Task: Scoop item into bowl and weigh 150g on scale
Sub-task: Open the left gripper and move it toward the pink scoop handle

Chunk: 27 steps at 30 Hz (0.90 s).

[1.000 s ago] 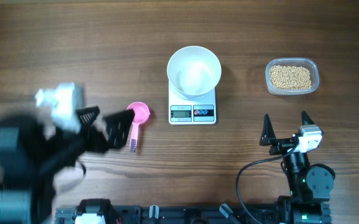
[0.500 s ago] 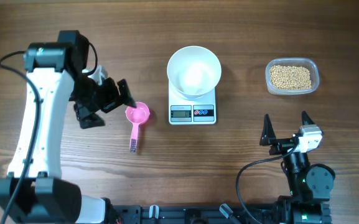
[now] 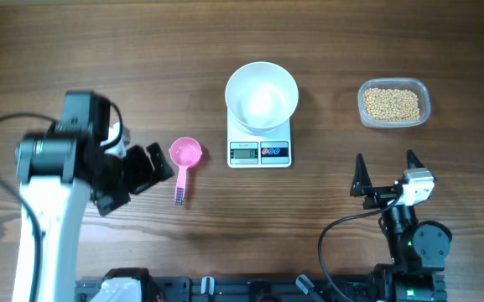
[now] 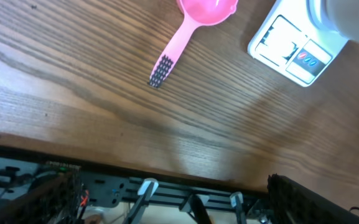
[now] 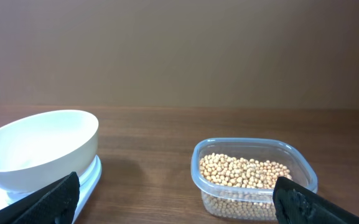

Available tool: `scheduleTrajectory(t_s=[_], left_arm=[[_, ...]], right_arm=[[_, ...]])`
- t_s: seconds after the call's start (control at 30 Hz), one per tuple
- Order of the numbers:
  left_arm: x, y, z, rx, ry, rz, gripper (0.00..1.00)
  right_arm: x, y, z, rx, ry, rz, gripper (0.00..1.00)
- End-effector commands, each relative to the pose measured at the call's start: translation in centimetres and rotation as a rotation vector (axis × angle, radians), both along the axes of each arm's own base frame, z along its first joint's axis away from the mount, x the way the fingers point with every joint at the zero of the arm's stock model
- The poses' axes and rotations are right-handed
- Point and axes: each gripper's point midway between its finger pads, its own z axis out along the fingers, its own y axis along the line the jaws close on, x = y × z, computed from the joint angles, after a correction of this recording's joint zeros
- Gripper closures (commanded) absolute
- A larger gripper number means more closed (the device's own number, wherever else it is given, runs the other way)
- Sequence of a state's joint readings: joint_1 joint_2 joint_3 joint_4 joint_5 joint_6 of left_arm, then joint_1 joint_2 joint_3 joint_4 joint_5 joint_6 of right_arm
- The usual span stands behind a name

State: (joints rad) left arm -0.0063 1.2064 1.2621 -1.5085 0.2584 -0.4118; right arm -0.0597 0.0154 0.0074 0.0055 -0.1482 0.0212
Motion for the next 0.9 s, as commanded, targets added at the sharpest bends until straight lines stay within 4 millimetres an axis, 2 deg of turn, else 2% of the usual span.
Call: scheduleTrajectory(t_s=[0.0,0.13,0.23,0.4,0.53,0.67,0.87], left_arm=[[-0.1,0.2,-1.1,-0.004,-0.025,0.074,0.0],[0.4,0.2,-2.2,0.002,-0.026,0.031,0.0],[1.1,0.3,-3.8,0.016,-0.001,-0.039,0.0],[2.8,1.9,-7.1,0.111,0.096,-0.032,0.0],[3.0,1.3,-9.0,0.075,0.178,-0.072,0.0],[4.3,-0.1,-9.9,-0.009,0.172,-0.062,0.0],[6.4,-0.1,-10.4,-0.006,0.098,-0.077,0.0]], right_arm=[[0.0,0.0,0.2,0.005,-0.01,-0.005,0.0],[0.0,0.0,0.2,0.005,-0.01,-0.005,0.0],[0.0,0.0,0.2,0.005,-0.01,-0.005,0.0],[0.0,0.0,0.2,0.005,-0.01,-0.005,0.0],[0.0,0.0,0.2,0.005,-0.01,-0.005,0.0],[0.0,0.0,0.2,0.005,-0.01,-0.005,0.0],[0.0,0.0,0.2,0.005,-0.01,-0.005,0.0]])
